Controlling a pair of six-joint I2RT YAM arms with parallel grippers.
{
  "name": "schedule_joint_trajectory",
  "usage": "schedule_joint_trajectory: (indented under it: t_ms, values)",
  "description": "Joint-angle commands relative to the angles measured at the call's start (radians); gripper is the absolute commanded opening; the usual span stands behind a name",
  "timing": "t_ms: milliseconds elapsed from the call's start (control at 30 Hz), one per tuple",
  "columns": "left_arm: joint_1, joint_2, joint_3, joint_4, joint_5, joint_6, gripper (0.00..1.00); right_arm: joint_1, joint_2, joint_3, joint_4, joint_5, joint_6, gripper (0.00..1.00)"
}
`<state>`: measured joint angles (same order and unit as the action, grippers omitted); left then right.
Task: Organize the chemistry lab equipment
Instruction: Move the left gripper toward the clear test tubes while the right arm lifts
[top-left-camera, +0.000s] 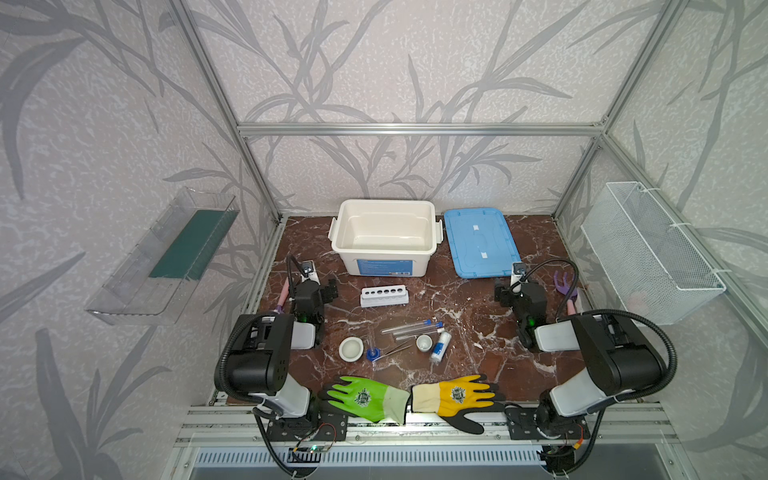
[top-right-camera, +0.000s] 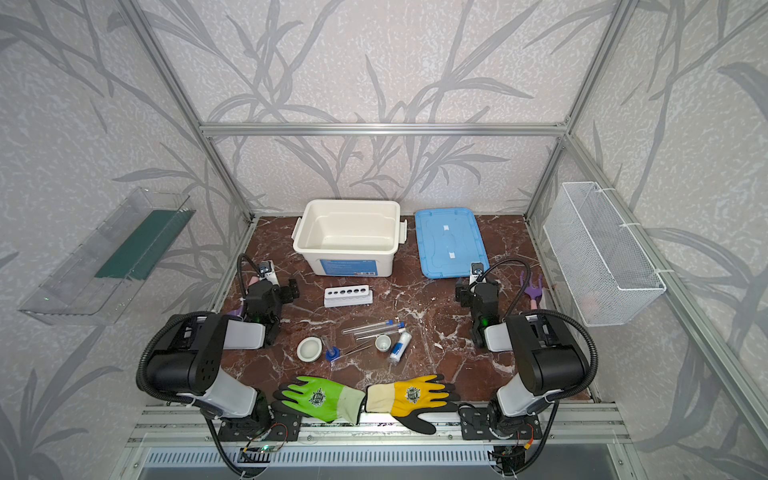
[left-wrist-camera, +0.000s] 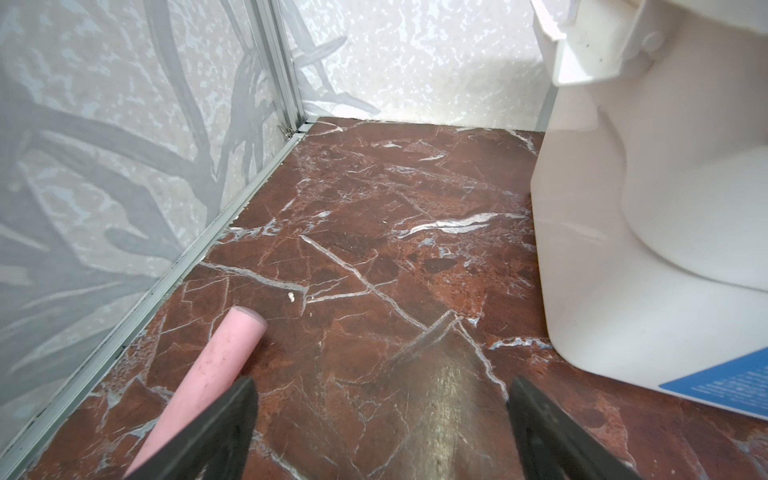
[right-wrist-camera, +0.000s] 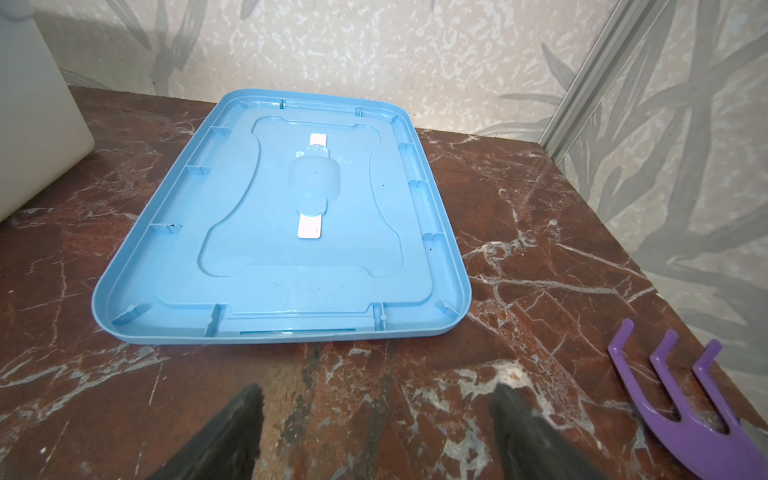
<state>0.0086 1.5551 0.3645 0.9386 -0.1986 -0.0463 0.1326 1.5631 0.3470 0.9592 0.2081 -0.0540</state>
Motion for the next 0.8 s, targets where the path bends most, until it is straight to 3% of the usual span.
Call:
schedule_joint_trajectory:
  t_ms: [0,133,267,467,633,767]
  values:
    - [0.002,-0.103,-0.014,-0.042,-0.076,-0.029,0.9,0.002,-0.109,0.036,-0.106,0.009,-0.003,0.83]
    - [-0.008,-0.245,0.027,-0.227,-0.152,-0.035,0.85,0.021,-0.248,0.043,-0.27,0.063,0.029,0.82]
    - [-0.035,-0.381,0.088,-0.376,-0.107,-0.016,0.8,0.068,-0.385,0.087,-0.447,0.111,0.068,0.82]
    - [-0.187,-0.447,0.257,-0.577,-0.066,0.087,0.72,0.111,-0.527,0.147,-0.667,0.055,0.129,0.82]
    - [-0.332,-0.417,0.449,-0.849,0.087,0.152,0.71,0.117,-0.562,0.224,-0.82,-0.088,0.161,0.81]
    - [-0.444,-0.44,0.489,-0.966,0.211,0.162,0.67,0.127,-0.571,0.263,-0.884,-0.127,0.179,0.81]
